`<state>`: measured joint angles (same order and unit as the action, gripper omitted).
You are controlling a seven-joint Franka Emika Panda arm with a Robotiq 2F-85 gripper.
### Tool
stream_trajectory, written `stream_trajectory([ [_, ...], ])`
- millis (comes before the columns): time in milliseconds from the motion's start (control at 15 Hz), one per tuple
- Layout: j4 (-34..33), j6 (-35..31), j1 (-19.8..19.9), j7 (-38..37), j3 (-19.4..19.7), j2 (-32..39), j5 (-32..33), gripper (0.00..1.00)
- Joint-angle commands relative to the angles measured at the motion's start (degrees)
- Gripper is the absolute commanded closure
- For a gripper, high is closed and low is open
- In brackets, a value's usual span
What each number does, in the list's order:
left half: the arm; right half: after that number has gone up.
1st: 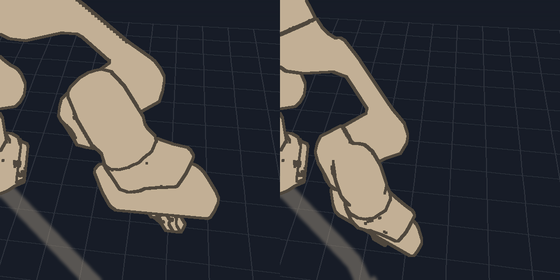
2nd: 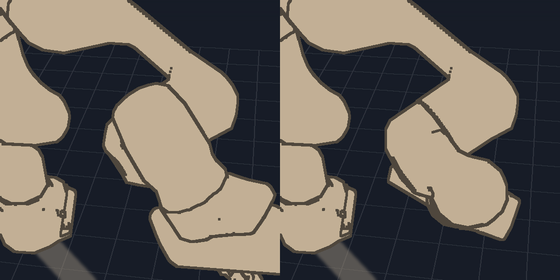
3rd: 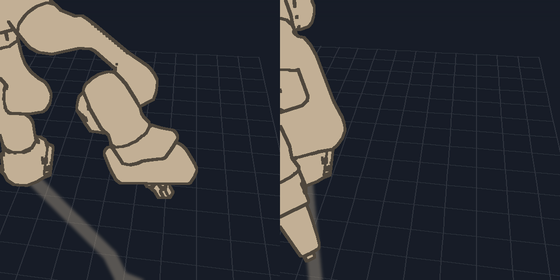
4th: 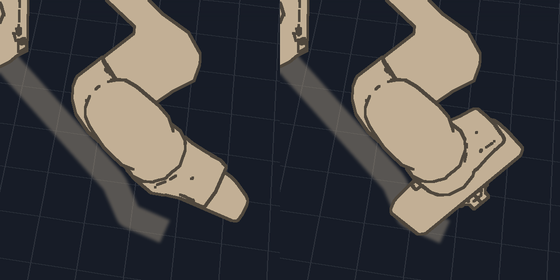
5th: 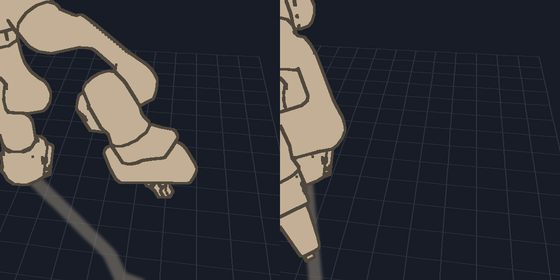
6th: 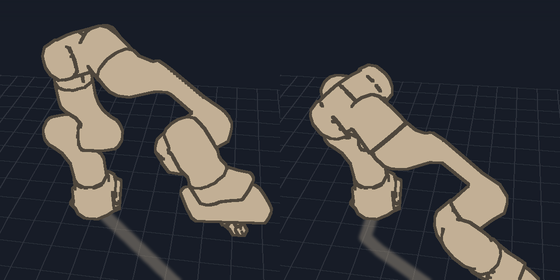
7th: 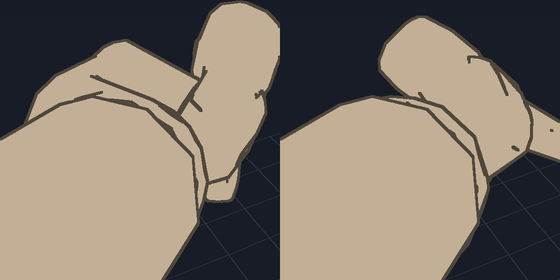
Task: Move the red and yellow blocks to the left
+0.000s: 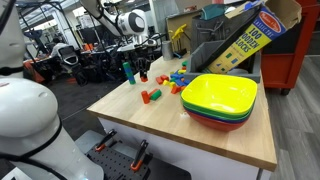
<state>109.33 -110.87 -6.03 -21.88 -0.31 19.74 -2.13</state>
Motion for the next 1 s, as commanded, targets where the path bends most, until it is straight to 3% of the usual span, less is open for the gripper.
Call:
stream_trajectory([
  [0,-3.75,1.8,0.21,-1.14,-0.32,2.64,-2.51,0.91],
  [400,-7.75,2.12,-1.34,-10.89,1.08,6.17,-2.06,0.91],
  [600,-8.27,1.88,-1.62,-12.34,0.78,6.67,-2.49,0.91],
  [933,-8.32,2.88,-2.12,-22.88,0.72,6.41,-4.62,0.91],
])
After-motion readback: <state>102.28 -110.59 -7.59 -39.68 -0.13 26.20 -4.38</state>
